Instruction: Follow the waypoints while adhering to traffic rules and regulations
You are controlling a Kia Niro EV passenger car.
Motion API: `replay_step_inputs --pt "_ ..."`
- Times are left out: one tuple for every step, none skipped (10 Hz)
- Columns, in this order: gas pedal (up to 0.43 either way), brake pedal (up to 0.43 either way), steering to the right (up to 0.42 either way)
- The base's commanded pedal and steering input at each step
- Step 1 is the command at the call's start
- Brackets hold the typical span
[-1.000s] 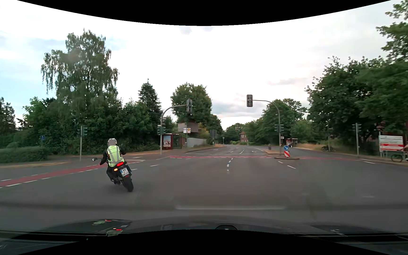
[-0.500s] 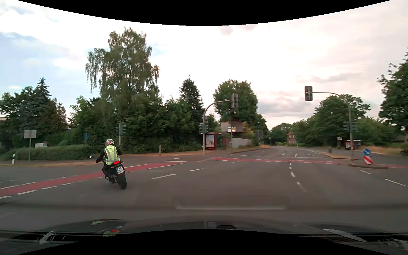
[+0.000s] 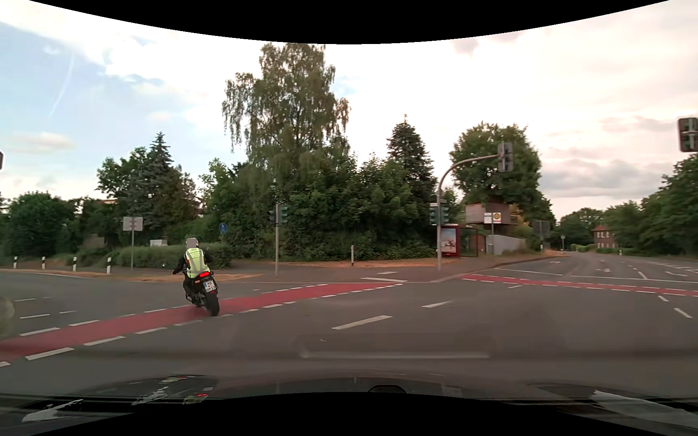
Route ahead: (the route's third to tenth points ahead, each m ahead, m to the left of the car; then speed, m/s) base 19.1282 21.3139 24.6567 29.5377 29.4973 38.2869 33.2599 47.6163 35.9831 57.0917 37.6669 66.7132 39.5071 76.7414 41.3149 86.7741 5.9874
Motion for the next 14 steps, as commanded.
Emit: replay_step_inputs --pt "0.157 0.000 -0.329" --pt "0.157 0.000 -0.329" --pt "0.157 0.000 -0.329" --pt "0.169 0.000 -0.329" --pt "0.177 0.000 -0.329" --pt "0.177 0.000 -0.328" --pt "0.177 0.000 -0.323" --pt "0.177 0.000 -0.313" --pt "0.177 0.000 -0.299" --pt "0.220 0.000 -0.282" --pt "0.228 0.000 -0.258" --pt "0.228 0.000 -0.238" --pt "0.228 0.000 -0.224" --pt "0.228 0.000 -0.218"
